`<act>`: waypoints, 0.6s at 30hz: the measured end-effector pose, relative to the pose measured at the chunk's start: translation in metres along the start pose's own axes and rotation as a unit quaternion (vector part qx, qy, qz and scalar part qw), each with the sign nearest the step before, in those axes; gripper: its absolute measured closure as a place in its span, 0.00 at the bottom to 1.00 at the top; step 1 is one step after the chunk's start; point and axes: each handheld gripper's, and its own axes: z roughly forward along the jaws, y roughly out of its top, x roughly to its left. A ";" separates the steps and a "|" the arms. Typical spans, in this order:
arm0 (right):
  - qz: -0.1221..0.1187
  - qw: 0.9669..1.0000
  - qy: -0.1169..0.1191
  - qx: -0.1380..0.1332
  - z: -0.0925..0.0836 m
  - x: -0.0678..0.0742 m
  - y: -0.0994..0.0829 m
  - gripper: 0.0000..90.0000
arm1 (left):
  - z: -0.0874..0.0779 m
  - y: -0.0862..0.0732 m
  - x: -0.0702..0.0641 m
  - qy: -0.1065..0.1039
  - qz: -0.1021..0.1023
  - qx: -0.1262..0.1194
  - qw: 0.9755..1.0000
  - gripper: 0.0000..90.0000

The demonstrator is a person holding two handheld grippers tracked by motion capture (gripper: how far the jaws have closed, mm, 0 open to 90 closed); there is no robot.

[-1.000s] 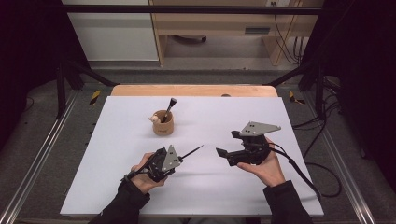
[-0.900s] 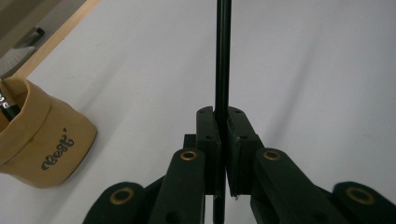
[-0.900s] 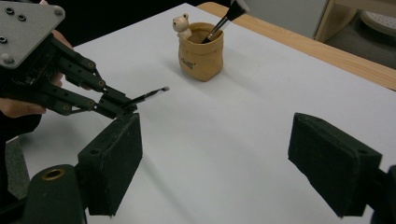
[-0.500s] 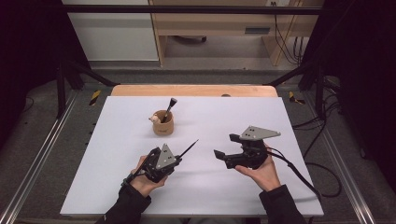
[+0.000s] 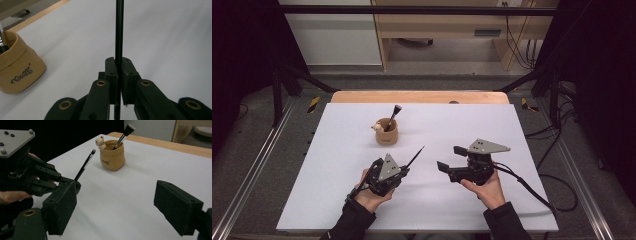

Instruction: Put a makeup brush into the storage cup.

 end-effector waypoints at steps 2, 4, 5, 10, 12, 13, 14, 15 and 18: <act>0.004 1.000 -0.001 -0.002 0.000 -0.001 -0.001 0.21 | 0.001 0.001 -0.002 0.003 -0.005 -0.003 1.000 0.94; 0.009 1.000 0.000 -0.004 0.000 0.000 -0.002 0.21 | 0.002 0.002 -0.003 0.004 -0.009 -0.006 1.000 0.94; 0.010 1.000 -0.001 -0.005 0.001 0.000 -0.002 0.21 | 0.002 0.003 -0.004 0.005 -0.011 -0.007 1.000 0.94; 0.021 1.000 -0.001 -0.015 0.005 0.002 -0.004 0.23 | 0.004 0.005 -0.006 0.007 -0.022 -0.013 1.000 0.94; 0.026 1.000 0.001 -0.017 0.007 0.003 -0.004 0.23 | 0.004 0.005 -0.006 0.010 -0.029 -0.015 0.999 0.94; 0.027 0.999 0.000 -0.018 0.008 0.003 -0.005 0.23 | 0.004 0.006 -0.006 0.009 -0.035 -0.016 0.999 0.94; 0.029 0.999 0.000 -0.018 0.008 0.003 -0.005 0.23 | 0.005 0.006 -0.006 0.008 -0.040 -0.016 0.999 0.94; 0.033 0.999 0.002 -0.019 0.009 0.003 -0.005 0.24 | 0.006 0.006 -0.006 0.007 -0.042 -0.017 0.999 0.94; 0.039 0.999 0.003 -0.023 0.010 0.002 -0.004 0.24 | 0.007 0.008 -0.006 0.007 -0.046 -0.020 0.999 0.94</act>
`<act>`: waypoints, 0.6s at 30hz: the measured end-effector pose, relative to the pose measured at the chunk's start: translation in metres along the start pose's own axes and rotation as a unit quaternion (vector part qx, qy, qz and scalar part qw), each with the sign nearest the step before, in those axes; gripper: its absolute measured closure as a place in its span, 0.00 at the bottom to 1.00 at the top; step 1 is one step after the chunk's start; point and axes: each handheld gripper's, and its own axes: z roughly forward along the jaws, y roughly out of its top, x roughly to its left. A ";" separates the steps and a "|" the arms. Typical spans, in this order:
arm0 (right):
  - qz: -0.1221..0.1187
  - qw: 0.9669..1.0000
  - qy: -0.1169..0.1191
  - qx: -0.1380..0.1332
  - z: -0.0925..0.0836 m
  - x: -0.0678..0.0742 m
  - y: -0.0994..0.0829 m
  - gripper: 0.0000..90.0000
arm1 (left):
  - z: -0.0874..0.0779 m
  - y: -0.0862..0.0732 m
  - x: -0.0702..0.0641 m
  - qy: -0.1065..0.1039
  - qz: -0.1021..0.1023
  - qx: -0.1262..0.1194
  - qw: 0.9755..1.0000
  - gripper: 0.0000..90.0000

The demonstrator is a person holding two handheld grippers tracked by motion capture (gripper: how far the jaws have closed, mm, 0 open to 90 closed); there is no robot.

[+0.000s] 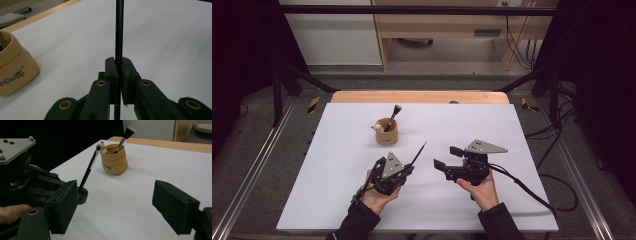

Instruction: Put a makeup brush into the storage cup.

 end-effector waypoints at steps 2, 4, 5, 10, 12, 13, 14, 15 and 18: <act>0.003 1.000 -0.002 -0.004 0.000 0.000 0.001 0.24 | 0.001 0.002 -0.001 0.001 -0.003 -0.002 1.000 0.94; 0.011 1.000 0.000 -0.010 0.000 -0.001 0.002 0.24 | 0.002 0.004 -0.002 0.000 -0.006 -0.005 1.000 0.94; 0.013 1.000 0.001 -0.014 0.000 -0.001 0.002 0.25 | 0.002 0.004 -0.002 0.000 -0.008 -0.006 1.000 0.94; 0.027 0.999 0.003 -0.028 0.001 -0.002 0.004 0.26 | 0.005 0.007 -0.004 0.002 -0.016 -0.009 1.000 0.94; 0.031 0.999 0.000 -0.035 0.002 -0.002 0.005 0.28 | 0.006 0.008 -0.004 0.002 -0.020 -0.011 1.000 0.94; 0.033 0.999 0.001 -0.036 0.002 -0.002 0.005 0.28 | 0.006 0.009 -0.005 0.002 -0.022 -0.012 1.000 0.94; 0.035 0.999 0.003 -0.037 0.003 -0.003 0.005 0.29 | 0.007 0.009 -0.005 0.002 -0.023 -0.011 1.000 0.94; 0.035 0.999 0.002 -0.037 0.004 -0.003 0.005 0.29 | 0.007 0.010 -0.005 0.002 -0.024 -0.012 1.000 0.94; 0.037 0.999 0.004 -0.036 0.006 -0.002 0.005 0.30 | 0.008 0.012 -0.006 0.002 -0.030 -0.014 0.999 0.94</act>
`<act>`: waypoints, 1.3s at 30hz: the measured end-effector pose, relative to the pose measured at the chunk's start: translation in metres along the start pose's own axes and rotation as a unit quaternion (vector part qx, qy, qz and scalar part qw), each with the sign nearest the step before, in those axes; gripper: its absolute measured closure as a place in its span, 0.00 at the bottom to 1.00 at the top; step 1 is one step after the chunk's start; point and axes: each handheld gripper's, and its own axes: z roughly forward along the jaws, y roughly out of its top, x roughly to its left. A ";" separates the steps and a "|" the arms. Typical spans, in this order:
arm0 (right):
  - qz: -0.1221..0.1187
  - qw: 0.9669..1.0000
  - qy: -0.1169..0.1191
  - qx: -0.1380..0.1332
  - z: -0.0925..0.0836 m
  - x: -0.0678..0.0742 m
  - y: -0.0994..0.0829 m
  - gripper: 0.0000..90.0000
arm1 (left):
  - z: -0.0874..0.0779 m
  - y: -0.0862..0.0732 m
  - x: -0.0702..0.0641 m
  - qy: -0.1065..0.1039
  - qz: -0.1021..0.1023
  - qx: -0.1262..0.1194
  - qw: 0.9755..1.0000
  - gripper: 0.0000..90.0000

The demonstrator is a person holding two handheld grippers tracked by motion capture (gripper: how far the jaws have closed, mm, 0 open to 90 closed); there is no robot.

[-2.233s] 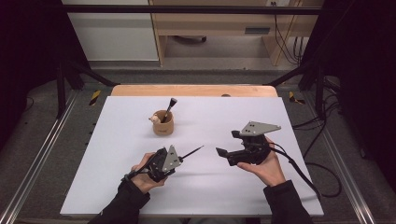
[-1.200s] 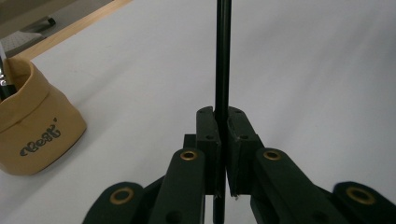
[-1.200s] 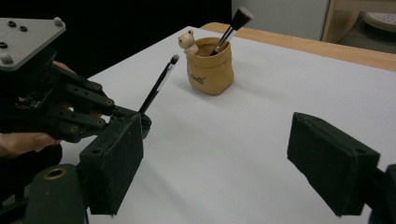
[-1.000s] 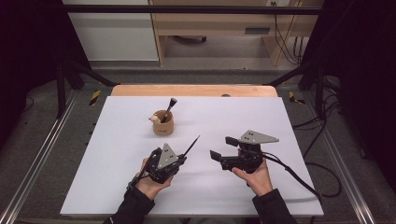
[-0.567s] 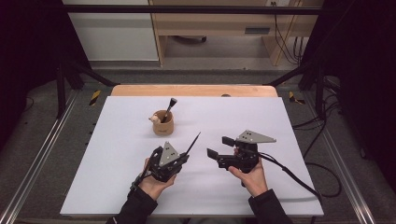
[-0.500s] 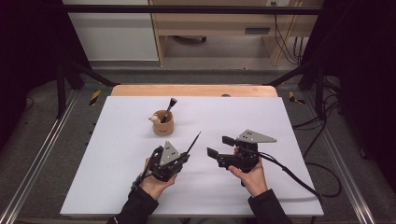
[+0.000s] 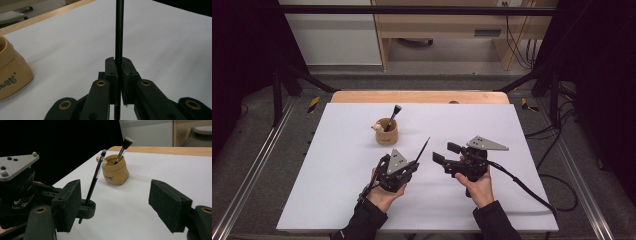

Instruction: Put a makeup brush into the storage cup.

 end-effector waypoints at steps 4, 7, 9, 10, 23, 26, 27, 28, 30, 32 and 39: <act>0.004 1.000 0.004 -0.002 0.002 0.000 0.000 0.32 | 0.003 0.003 -0.002 -0.001 -0.005 -0.001 1.000 0.94; 0.008 1.000 0.007 -0.006 0.003 0.000 0.000 0.34 | 0.006 0.004 -0.005 -0.003 -0.006 -0.001 1.000 0.94; 0.011 1.000 0.009 -0.005 0.004 0.001 0.001 0.35 | 0.008 0.006 -0.006 -0.004 -0.010 -0.005 1.000 0.94; 0.011 1.000 0.009 -0.005 0.005 0.001 0.001 0.36 | 0.009 0.006 -0.007 -0.005 -0.010 -0.005 1.000 0.94; 0.031 0.999 0.008 -0.015 0.010 0.002 0.003 0.51 | 0.014 0.013 -0.018 -0.011 -0.014 -0.009 1.000 0.94; 0.038 0.999 0.010 -0.017 0.010 0.002 0.004 0.57 | 0.015 0.014 -0.020 -0.013 -0.016 -0.009 1.000 0.94; 0.039 0.999 0.009 -0.018 0.010 0.002 0.004 0.59 | 0.015 0.014 -0.020 -0.014 -0.017 -0.010 1.000 0.94; 0.042 0.999 0.010 -0.019 0.011 0.002 0.004 0.61 | 0.015 0.014 -0.021 -0.015 -0.018 -0.012 1.000 0.94; 0.044 0.999 0.009 -0.019 0.011 0.001 0.003 0.65 | 0.015 0.015 -0.023 -0.017 -0.018 -0.012 1.000 0.94; 0.050 0.998 0.013 -0.019 0.012 0.001 0.004 0.69 | 0.015 0.016 -0.024 -0.017 -0.019 -0.013 1.000 0.94; 0.058 0.998 0.016 -0.015 0.012 0.001 0.004 0.85 | 0.016 0.016 -0.027 -0.021 -0.019 -0.012 1.000 0.94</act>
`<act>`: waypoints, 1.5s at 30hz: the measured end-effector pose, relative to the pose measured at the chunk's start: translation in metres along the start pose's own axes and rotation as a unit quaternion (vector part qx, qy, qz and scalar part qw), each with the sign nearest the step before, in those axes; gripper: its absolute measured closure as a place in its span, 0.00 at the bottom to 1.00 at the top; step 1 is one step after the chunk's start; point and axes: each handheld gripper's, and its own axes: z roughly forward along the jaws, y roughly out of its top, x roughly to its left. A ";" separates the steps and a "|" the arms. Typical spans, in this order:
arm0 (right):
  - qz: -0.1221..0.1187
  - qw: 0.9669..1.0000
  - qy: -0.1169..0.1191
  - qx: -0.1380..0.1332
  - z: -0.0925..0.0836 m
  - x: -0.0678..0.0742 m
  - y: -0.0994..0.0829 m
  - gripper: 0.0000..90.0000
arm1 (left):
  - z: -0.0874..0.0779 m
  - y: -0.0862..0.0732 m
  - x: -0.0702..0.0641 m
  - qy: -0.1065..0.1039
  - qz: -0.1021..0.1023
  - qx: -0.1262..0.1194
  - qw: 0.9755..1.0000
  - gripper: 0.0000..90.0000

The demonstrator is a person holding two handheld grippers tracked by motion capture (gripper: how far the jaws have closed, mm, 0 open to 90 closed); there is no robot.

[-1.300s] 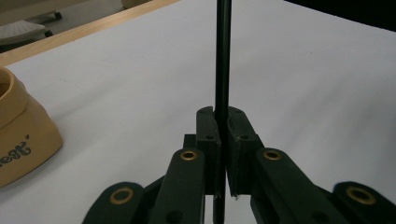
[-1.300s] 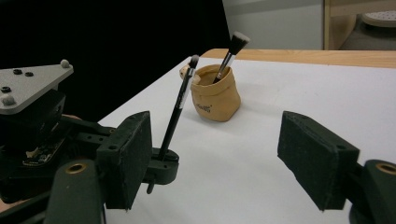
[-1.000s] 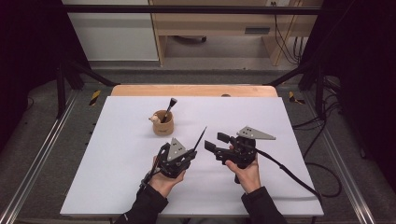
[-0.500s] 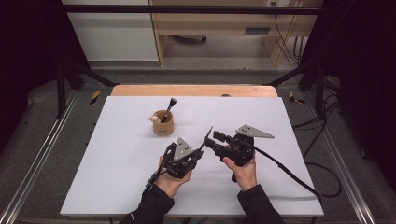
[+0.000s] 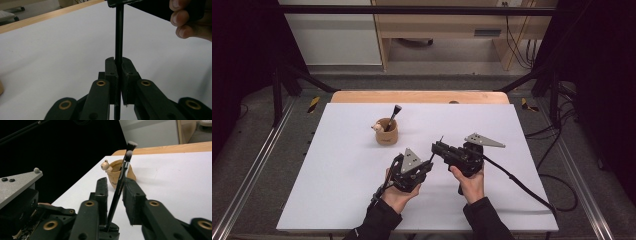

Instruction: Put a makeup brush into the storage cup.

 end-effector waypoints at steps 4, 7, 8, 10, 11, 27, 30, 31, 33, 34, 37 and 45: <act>0.004 1.000 0.005 -0.004 0.000 0.000 0.000 0.89 | 0.000 0.000 -0.002 -0.001 0.000 -0.003 1.000 0.94; 0.004 1.000 0.007 -0.001 -0.001 0.000 0.000 0.92 | 0.000 0.000 -0.003 -0.001 0.001 -0.002 1.000 0.94; 0.002 1.000 0.008 0.000 -0.001 0.000 0.000 0.93 | 0.000 0.000 -0.003 -0.001 0.001 -0.003 1.000 0.94; 0.004 1.000 0.015 0.001 -0.001 0.001 0.000 0.94 | 0.000 0.000 -0.004 -0.001 0.002 -0.002 1.000 0.94; 0.005 1.000 0.017 0.001 -0.002 0.001 0.000 0.95 | 0.000 0.000 -0.004 -0.002 0.002 -0.002 1.000 0.94; -0.013 1.000 0.028 0.005 -0.003 0.002 -0.001 0.95 | -0.002 0.015 -0.011 0.008 0.023 -0.020 1.000 0.65; -0.018 0.999 0.031 0.005 -0.003 0.003 -0.001 0.95 | -0.001 0.019 -0.012 0.007 0.021 -0.021 1.000 0.66; -0.018 0.999 0.032 0.006 -0.003 0.003 -0.001 0.95 | -0.001 0.020 -0.012 0.008 0.023 -0.022 0.999 0.68; -0.019 0.999 0.031 0.008 -0.004 0.003 -0.001 0.95 | -0.001 0.022 -0.013 0.011 0.025 -0.023 0.999 0.70; -0.021 0.999 0.031 0.008 -0.004 0.003 -0.001 0.95 | -0.001 0.022 -0.012 0.012 0.023 -0.024 0.999 0.72; -0.024 0.999 0.034 0.008 -0.005 0.004 -0.002 0.95 | -0.002 0.024 -0.012 0.011 0.018 -0.025 0.999 0.77; -0.029 0.999 0.039 0.006 -0.005 0.004 -0.002 0.95 | -0.002 0.025 -0.012 0.011 0.012 -0.026 1.000 0.92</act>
